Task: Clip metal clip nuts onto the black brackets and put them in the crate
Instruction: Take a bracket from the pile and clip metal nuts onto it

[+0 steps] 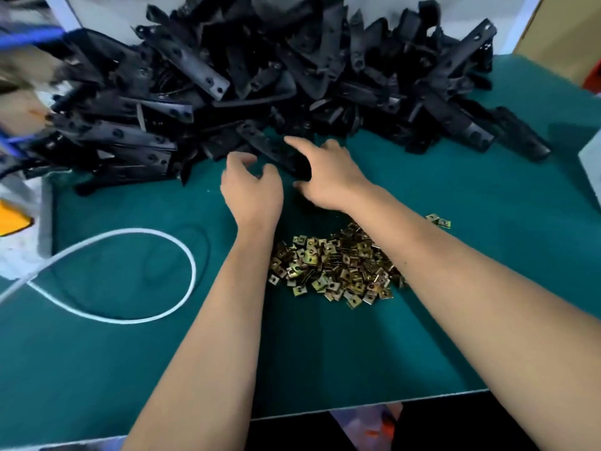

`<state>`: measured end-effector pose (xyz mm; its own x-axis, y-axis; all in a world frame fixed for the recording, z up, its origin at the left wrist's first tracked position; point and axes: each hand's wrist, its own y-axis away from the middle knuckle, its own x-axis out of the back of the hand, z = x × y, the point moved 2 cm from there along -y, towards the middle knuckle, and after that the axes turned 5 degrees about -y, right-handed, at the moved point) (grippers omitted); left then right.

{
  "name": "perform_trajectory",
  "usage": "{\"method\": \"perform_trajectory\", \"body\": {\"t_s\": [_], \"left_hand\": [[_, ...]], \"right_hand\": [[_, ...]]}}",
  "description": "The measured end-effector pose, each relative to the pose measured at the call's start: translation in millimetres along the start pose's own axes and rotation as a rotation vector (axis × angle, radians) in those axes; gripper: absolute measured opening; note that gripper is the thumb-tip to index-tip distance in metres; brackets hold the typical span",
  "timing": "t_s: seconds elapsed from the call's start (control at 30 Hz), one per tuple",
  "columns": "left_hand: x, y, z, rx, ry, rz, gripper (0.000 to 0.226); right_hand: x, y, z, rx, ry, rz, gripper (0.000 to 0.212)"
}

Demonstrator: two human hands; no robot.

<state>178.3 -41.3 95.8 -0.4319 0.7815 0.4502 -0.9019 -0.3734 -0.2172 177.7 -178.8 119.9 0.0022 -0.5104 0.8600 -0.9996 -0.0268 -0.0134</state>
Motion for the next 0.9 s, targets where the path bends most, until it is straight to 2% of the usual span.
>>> {"method": "perform_trajectory", "body": {"t_s": [0.07,0.13,0.2,0.27,0.33,0.4,0.47,0.53,0.57,0.63,0.67,0.7,0.73,0.83,0.9], "left_hand": [[-2.4,-2.8,0.1,0.077,0.096,-0.045,0.019],[-5.2,-6.5,-1.7,0.192,0.225,-0.101,0.022],[-6.6,-8.8,-1.8,0.334,0.409,-0.156,0.026],[-3.3,-9.7,0.6,0.465,0.605,-0.185,0.022],[2.8,-9.7,3.1,0.54,0.704,-0.213,0.023],[6.8,-10.7,4.7,0.53,0.689,-0.322,0.032],[9.4,-9.5,7.7,0.491,0.734,-0.492,0.028],[13.4,-10.3,8.7,0.473,0.843,-0.552,0.015],[16.3,-13.5,6.7,0.469,0.869,-0.519,0.014],[22.4,-22.0,0.1,0.466,0.886,-0.417,0.022],[25.3,-26.7,-3.6,0.471,0.893,-0.367,0.027],[28.0,-30.7,-7.3,0.478,0.901,-0.327,0.032],[30.2,-33.4,-10.0,0.483,0.915,-0.298,0.035],[31.5,-35.8,-11.3,0.479,0.984,-0.291,0.037],[28.9,-34.0,-9.3,0.474,1.021,-0.321,0.037]], "right_hand": [[-5.1,-11.6,-3.2,-0.025,0.064,-0.013,0.066],[-5.7,-16.7,-3.7,-0.004,0.017,0.034,0.048],[-5.2,-16.6,-1.6,0.045,-0.181,0.133,0.023],[-5.5,-11.7,-0.4,0.073,-0.366,0.248,0.013],[-5.8,-4.2,-1.5,0.094,-0.511,0.35,0.014],[-3.2,3.9,-4.9,0.137,-0.681,0.372,0.013],[1.2,10.1,-8.8,0.212,-0.81,0.303,0.009],[4.7,17.4,-13.3,0.287,-0.866,0.206,0.019],[5.9,21.2,-14.8,0.311,-0.828,0.192,0.032],[9.7,28.0,-15.6,0.339,-0.567,0.251,0.057],[11.6,31.3,-16.9,0.352,-0.434,0.272,0.059],[13.2,34.4,-19.5,0.375,-0.341,0.247,0.055],[13.6,37.0,-23.8,0.403,-0.284,0.145,0.049],[-6.3,51.5,-41.7,0.475,-0.064,-0.377,0.047],[-22.5,60.4,-48.9,0.555,0.031,-0.514,0.043]]}}
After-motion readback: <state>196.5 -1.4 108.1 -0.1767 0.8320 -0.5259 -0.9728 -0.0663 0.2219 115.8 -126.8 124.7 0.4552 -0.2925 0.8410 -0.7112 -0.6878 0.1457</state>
